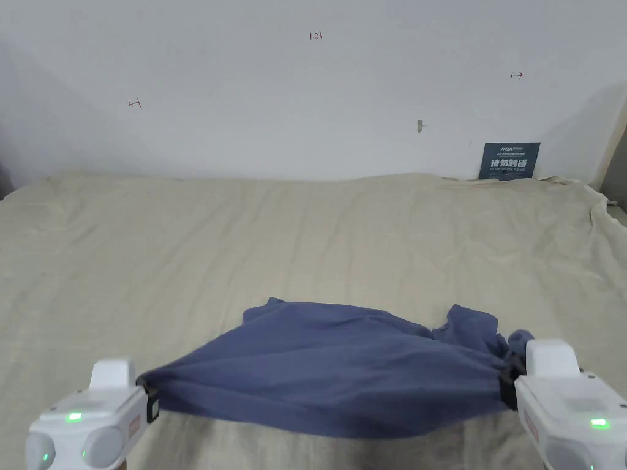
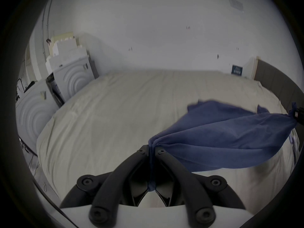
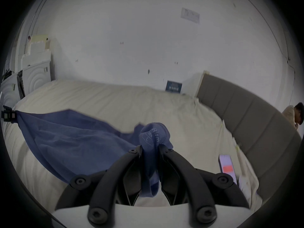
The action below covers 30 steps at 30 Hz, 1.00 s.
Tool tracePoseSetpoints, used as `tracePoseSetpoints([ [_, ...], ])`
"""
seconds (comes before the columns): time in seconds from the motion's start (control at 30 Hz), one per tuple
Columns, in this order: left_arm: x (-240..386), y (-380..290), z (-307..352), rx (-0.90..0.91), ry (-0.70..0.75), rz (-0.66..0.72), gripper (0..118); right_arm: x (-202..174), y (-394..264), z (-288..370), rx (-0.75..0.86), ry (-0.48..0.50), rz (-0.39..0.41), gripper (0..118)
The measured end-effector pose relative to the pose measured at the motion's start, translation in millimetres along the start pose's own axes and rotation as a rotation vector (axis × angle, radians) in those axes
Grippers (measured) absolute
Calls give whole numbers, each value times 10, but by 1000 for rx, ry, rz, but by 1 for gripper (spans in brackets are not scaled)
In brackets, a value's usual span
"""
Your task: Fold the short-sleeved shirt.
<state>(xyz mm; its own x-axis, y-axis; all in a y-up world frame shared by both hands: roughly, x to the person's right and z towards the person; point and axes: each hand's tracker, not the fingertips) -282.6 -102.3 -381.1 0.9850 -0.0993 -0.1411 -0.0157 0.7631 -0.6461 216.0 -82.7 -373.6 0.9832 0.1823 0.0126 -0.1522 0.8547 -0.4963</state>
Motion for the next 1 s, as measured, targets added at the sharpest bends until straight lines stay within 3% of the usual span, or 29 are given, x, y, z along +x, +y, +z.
tracePoseSetpoints([
  [0.2,-87,-675,477,-79,21,14,3,-90,-541,635,-64,12,-39,15],
  [0.47,-228,-1187,943,-127,47,-63,3,-111,-1148,1148,-132,38,-9,15],
  [0.7,-194,-1545,978,-179,43,-62,3,-122,-1400,1317,-198,42,33,14],
  [1.0,-143,-1582,662,-283,59,17,4,-89,-1413,1165,-306,52,-82,13],
])
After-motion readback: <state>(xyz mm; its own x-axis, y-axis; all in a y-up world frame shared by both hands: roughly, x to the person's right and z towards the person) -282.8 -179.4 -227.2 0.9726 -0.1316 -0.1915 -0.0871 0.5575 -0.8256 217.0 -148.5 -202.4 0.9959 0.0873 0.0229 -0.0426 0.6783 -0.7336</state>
